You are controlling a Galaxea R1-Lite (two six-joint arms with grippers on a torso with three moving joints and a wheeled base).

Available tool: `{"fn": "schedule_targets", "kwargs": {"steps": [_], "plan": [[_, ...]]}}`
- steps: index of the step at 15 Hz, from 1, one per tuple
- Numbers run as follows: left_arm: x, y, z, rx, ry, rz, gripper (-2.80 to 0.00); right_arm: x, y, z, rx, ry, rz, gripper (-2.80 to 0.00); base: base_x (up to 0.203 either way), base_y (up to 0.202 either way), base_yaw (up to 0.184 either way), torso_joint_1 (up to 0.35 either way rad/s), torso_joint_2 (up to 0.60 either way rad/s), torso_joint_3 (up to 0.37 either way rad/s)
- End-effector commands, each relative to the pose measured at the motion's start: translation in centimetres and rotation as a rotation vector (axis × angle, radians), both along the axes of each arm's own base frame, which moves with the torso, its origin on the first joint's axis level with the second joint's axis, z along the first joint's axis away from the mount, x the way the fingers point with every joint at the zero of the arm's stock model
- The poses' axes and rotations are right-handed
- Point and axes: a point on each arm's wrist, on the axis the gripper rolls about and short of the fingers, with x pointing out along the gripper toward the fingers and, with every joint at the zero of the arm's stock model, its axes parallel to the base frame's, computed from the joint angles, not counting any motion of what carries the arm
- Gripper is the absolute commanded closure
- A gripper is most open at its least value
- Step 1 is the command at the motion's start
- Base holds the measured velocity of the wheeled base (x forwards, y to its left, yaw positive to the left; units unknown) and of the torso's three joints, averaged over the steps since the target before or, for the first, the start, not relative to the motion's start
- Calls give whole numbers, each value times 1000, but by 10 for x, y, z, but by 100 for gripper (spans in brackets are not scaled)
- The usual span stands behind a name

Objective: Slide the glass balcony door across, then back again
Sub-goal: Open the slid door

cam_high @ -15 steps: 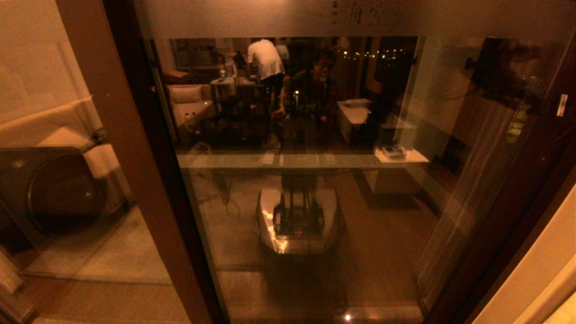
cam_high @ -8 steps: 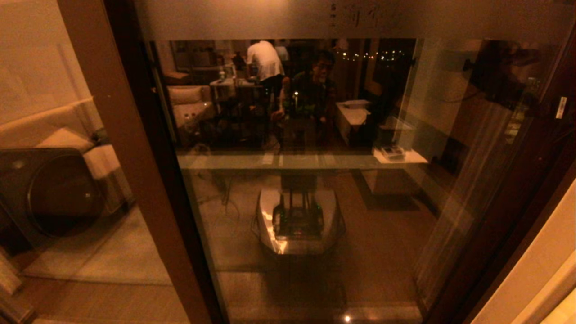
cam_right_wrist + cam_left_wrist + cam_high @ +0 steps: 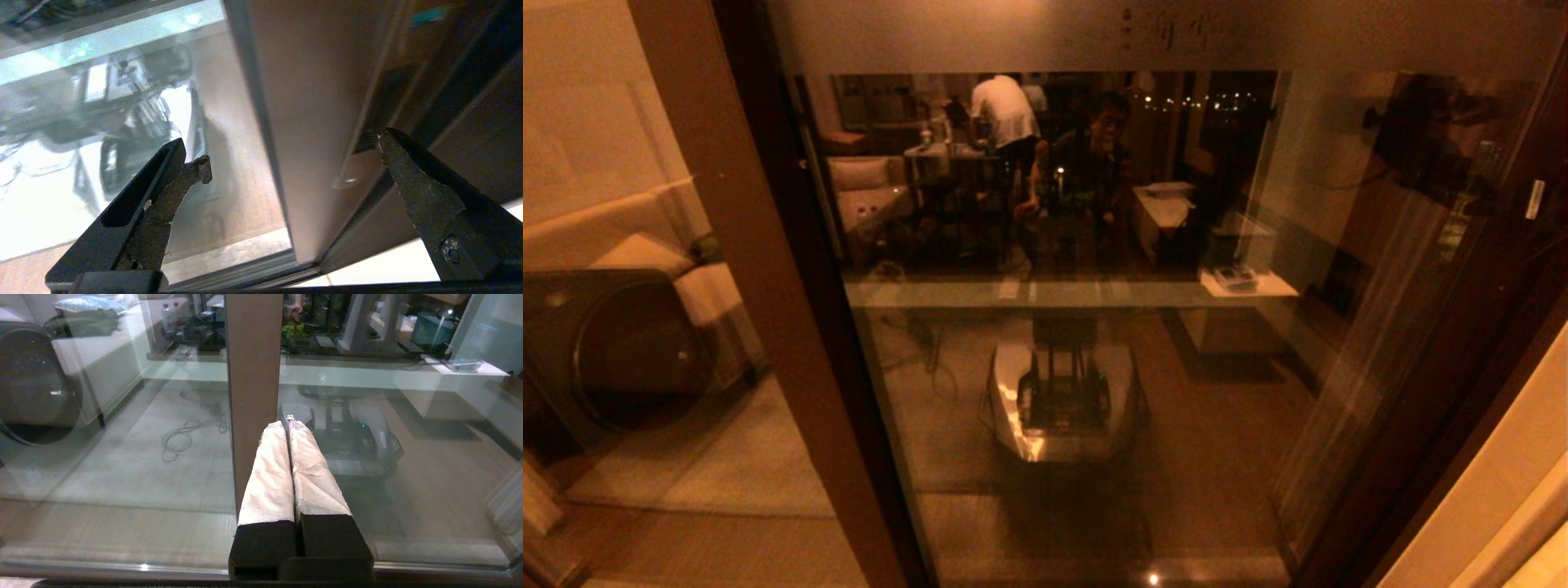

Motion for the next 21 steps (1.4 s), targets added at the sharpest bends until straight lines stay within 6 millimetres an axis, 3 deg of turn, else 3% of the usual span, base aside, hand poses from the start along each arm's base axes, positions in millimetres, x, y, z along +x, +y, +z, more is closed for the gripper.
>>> {"fn": "schedule_targets", "kwargs": {"steps": [1,10,21], "plan": [[2,0,-6,-1,20,0,0,-1,-2,0,4,-1,5,-280,0,0,0,0,0,0],[2,0,-6,-1,21,0,0,-13,-40,-4,48,-48,85,-280,0,0,0,0,0,0],[2,0,-6,-1,20,0,0,-13,-42,-7,80,-59,154,-280,0,0,0,0,0,0]]}}
